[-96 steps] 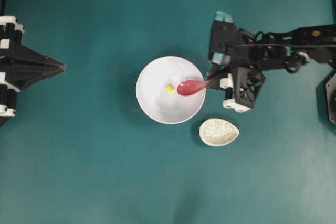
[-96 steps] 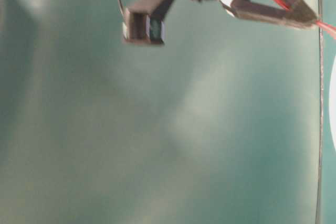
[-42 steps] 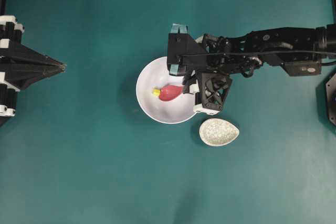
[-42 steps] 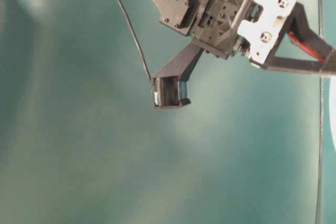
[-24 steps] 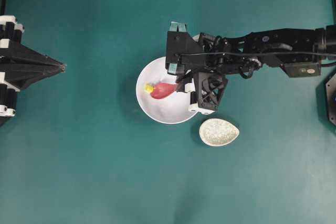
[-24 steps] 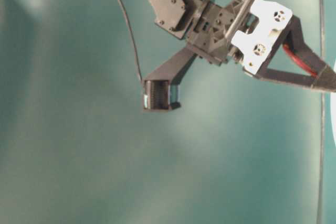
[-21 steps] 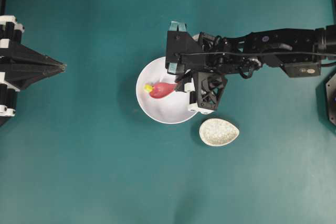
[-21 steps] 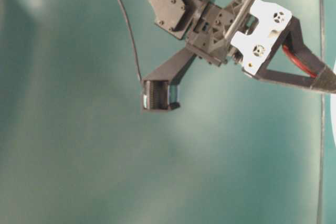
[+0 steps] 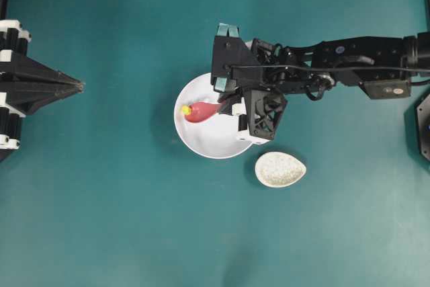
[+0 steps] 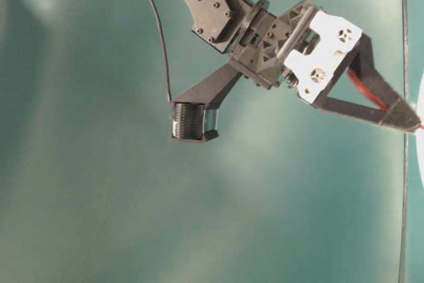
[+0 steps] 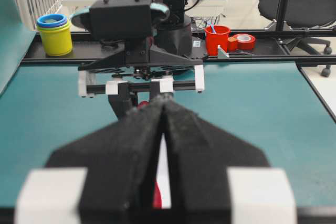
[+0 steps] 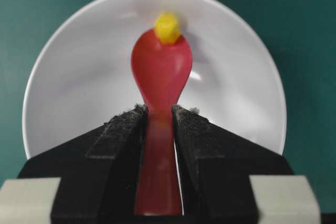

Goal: Scoop the yellow hexagonal prism block from the bowl with a spoon using the right arm.
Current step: 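Lower the spoon into the bowl and slide it under the yellow block, then raise the spoon with the yellow block out of the bowl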

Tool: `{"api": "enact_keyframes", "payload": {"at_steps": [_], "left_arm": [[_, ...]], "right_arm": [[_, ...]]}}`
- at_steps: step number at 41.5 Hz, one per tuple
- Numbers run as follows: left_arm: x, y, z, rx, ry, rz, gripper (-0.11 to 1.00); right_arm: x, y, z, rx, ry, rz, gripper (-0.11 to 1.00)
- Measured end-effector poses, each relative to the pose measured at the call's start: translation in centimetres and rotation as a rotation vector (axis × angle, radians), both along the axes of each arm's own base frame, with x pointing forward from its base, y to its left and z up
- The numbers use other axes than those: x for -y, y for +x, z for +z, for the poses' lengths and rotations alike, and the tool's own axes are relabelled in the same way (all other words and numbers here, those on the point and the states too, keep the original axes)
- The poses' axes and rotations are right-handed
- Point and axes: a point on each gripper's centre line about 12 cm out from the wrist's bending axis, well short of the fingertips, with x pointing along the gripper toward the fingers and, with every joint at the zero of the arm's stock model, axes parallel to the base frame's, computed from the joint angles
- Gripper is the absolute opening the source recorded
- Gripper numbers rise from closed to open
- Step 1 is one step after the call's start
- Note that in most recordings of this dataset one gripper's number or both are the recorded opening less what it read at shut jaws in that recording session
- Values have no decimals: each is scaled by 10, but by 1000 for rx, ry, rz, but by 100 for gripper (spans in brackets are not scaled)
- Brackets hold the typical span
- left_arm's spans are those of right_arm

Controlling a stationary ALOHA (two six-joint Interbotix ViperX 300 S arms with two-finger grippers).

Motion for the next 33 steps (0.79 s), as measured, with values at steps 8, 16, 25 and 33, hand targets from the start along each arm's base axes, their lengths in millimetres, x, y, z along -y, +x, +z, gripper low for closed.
{"api": "enact_keyframes", "payload": {"at_steps": [8,16,25,33], "left_arm": [[0,0,0,0,2,0,0],[0,0,0,0,2,0,0],[0,0,0,0,2,0,0],[0,0,0,-2,2,0,0]], "right_arm": [[1,-2,0,20,-5,-8,25],[1,-10,8,58,-10,-19,25],[2,-29,25,166,-28,-46,24],[0,-53,47,344,-64,-77,25]]}}
